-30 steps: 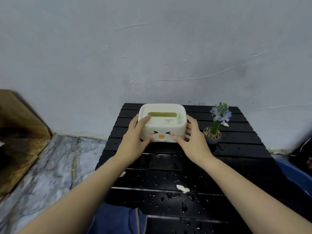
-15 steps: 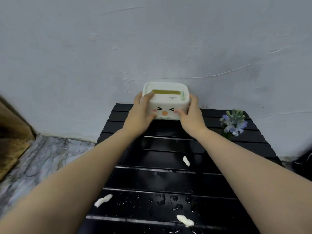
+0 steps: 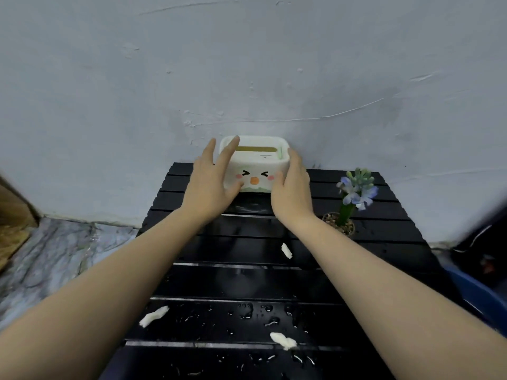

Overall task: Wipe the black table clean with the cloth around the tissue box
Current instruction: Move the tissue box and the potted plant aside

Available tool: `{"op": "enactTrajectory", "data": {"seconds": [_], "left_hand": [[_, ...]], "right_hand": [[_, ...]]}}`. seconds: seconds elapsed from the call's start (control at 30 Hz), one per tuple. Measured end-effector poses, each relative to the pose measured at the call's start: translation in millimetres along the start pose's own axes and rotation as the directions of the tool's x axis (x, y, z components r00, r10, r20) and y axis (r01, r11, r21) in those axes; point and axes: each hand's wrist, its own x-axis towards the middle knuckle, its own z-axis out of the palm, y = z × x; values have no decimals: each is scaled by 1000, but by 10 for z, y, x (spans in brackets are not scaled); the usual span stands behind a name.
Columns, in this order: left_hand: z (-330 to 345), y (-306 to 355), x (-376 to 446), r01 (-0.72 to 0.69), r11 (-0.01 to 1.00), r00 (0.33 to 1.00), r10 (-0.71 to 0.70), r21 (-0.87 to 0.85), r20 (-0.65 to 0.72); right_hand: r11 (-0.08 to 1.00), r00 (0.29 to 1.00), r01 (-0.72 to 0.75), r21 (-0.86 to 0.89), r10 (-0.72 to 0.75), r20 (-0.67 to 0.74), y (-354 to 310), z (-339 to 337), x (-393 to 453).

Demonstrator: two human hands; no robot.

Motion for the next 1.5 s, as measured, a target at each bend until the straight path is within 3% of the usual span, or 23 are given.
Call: {"op": "enactTrajectory", "data": {"seconds": [0.07,0.13,0.3,0.5,0.67,0.8,0.93,1.17,1.5], "left_hand": [[-74,117,-88,-85,992,990,95,97,-104],[-116,240,-194,-148,985,976,160,88,-145],[-78,482,-486,-230,973,971,232,31,-54],[143,552,-829,-115,992,971,103,48,217],[277,520,-953,-95,987,950,51,130,308],[310,535,-945,-86,982,950,30,169,312],[343,545,-895,-86,981,949,27,174,315],[390,504,-723,-114,981,934,52,156,354],[497,378,-716,-145,978,953,97,150,288]], "right_hand": [[997,997,73,30,-73,12,-96,-79,-231],[984,984,173,49,-174,25,-152,-207,-503],[924,941,337,-183,-339,21,-1,-640,-1096],[893,983,118,-433,-168,-79,434,-1068,-1282],[747,988,141,-649,-68,136,561,-1107,-1113],[840,974,68,-538,62,219,645,-1045,-970],[914,979,50,-402,36,202,697,-968,-853],[935,992,60,-351,-17,125,667,-762,-298],[930,982,48,-363,21,186,878,-503,401]]}}
